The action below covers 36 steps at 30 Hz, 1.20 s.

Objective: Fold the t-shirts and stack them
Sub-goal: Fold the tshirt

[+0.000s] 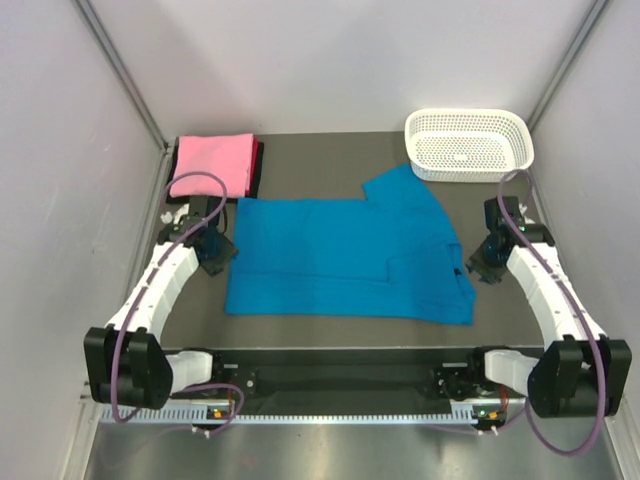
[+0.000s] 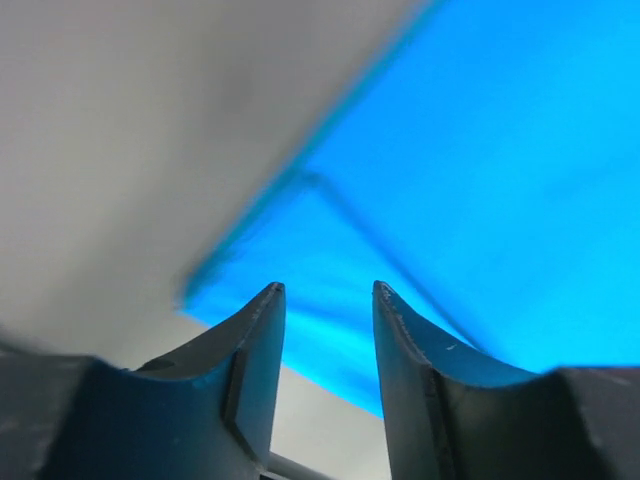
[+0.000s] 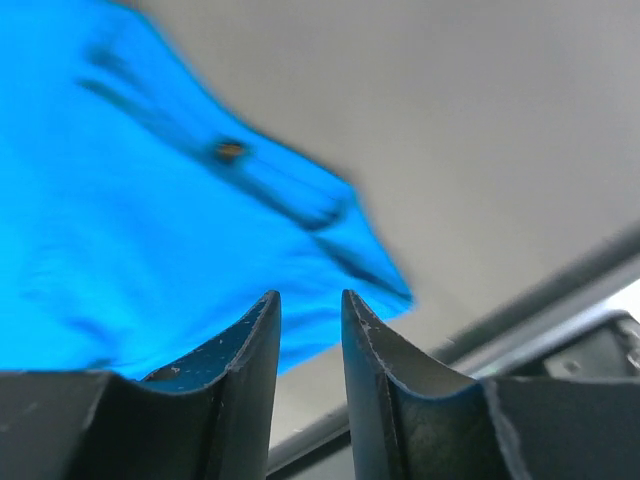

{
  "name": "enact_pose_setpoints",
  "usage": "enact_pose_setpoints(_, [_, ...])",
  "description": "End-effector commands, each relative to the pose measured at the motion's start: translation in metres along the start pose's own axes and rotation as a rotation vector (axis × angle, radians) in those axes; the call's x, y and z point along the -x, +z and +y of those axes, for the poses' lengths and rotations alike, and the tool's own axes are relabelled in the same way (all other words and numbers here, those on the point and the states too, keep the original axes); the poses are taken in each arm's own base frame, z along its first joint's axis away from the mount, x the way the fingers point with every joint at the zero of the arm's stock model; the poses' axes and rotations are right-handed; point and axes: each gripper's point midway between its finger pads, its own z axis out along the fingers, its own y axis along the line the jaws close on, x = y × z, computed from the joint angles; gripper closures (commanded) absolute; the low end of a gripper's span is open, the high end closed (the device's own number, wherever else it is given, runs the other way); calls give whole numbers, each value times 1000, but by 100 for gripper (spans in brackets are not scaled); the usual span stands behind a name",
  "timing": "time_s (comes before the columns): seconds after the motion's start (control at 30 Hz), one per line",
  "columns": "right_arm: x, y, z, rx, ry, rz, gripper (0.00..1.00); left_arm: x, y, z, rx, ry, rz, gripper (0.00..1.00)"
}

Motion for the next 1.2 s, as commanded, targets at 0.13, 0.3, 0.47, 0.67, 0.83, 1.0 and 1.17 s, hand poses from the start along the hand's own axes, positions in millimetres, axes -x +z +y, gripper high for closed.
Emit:
enact_pose_setpoints(0.13, [11,-20,125,264,-283,-90,66,-14,2,-85,-450,149,86,47])
enact_pose_setpoints(0.3, [31,-13,190,356,-508,-146,66,27,17,-106,-400,230,12,46])
enact_pose_setpoints(0.47, [62,-19,254,599,-679,-310,61,84,39,-140,-341,278,-84,47])
enact_pose_setpoints(0.67, [104,-9,299,634,-769,-368,60,132,56,-171,-354,339,-164,52])
enact_pose_setpoints(0.83, [130,9,313,696,-723,-331,59,137,77,-178,-350,432,-176,52])
enact_pose_setpoints(1.0, [130,5,323,761,-713,-333,57,135,99,-180,-355,491,-204,52])
enact_pose_setpoints(1.17, [129,-1,323,785,-720,-356,57,134,115,-178,-355,541,-242,53])
